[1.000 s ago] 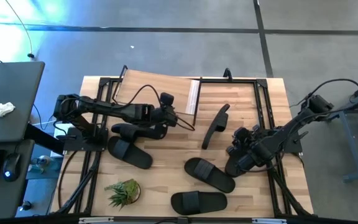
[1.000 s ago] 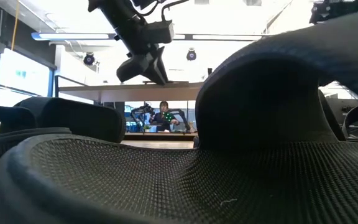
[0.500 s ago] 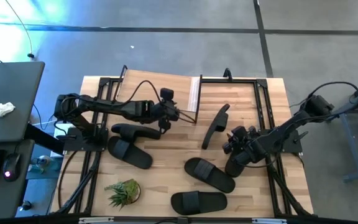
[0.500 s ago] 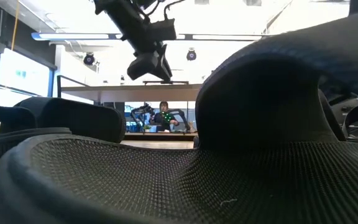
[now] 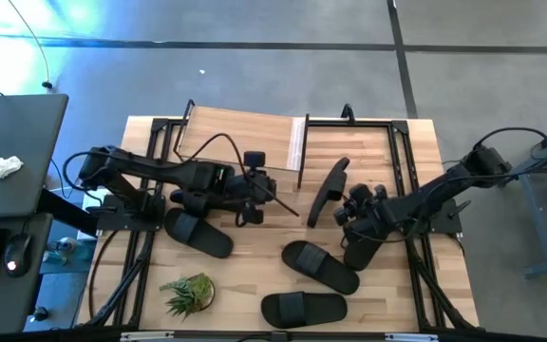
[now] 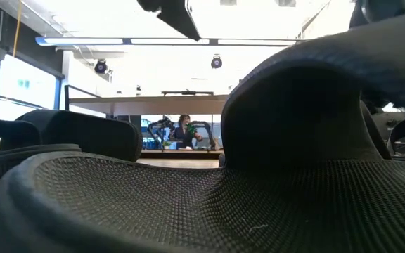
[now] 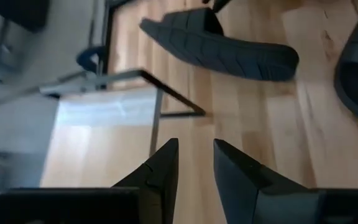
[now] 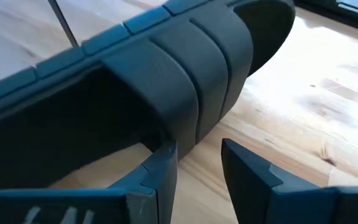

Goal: Pick and place slides into the shelf
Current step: Put the black slide on the shelf

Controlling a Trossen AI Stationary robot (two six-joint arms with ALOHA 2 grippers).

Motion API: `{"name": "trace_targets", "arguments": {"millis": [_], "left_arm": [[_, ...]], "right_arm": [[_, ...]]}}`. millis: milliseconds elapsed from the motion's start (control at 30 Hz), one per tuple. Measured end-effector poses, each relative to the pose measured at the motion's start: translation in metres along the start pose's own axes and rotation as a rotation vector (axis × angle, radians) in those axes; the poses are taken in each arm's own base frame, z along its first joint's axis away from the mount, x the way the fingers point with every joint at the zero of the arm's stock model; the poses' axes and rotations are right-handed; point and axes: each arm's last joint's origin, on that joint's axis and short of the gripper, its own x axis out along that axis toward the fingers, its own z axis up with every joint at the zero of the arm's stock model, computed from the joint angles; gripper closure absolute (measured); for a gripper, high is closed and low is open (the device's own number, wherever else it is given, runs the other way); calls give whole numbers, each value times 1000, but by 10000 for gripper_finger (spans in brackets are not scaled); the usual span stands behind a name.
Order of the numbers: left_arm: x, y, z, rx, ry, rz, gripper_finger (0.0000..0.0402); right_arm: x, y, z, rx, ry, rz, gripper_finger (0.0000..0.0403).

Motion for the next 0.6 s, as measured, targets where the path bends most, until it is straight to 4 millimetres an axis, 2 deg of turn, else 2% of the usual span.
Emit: {"name": "trace_targets", "arguments": {"millis": [267,600], "left_arm": [[-8,0,-8,-39,115,-98,314],[-9,0,-10,-74,135,-100,314]], "right_arm": [[-1,7,0,-29,31,66,284],[5,2,5,-15,20,14,284]]}}
